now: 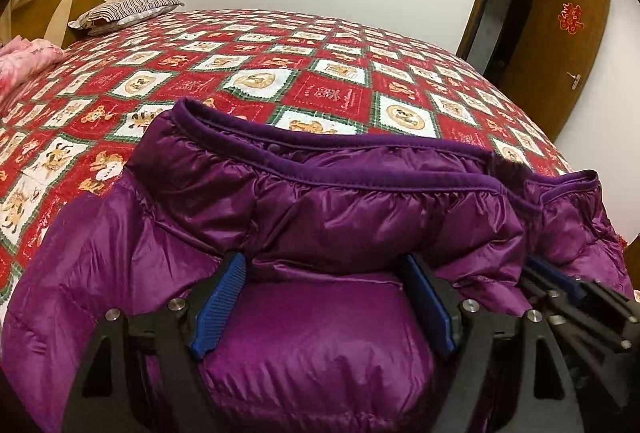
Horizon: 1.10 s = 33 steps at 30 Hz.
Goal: Fold large clothes
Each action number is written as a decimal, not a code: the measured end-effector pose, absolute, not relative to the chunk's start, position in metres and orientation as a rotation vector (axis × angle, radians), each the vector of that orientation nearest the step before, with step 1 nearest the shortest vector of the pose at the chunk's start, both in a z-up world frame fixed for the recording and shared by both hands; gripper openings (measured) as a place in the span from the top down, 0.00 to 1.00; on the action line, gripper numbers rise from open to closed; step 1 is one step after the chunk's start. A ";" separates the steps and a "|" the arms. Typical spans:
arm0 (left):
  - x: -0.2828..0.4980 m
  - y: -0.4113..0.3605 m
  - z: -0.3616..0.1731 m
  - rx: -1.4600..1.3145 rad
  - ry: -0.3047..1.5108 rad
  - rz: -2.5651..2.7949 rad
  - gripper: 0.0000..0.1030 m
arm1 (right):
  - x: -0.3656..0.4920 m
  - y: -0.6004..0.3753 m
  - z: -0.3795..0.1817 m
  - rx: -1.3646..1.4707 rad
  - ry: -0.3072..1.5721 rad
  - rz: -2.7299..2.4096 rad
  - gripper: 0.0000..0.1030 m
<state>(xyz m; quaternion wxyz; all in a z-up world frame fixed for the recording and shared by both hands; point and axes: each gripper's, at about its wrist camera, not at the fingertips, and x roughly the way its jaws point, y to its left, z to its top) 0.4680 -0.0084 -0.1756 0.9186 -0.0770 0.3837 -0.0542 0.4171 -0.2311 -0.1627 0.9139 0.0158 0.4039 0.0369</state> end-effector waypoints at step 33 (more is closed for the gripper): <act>0.444 -0.003 -0.166 -0.129 0.811 -0.139 0.20 | 0.370 -0.341 -0.130 0.211 0.722 -0.110 0.75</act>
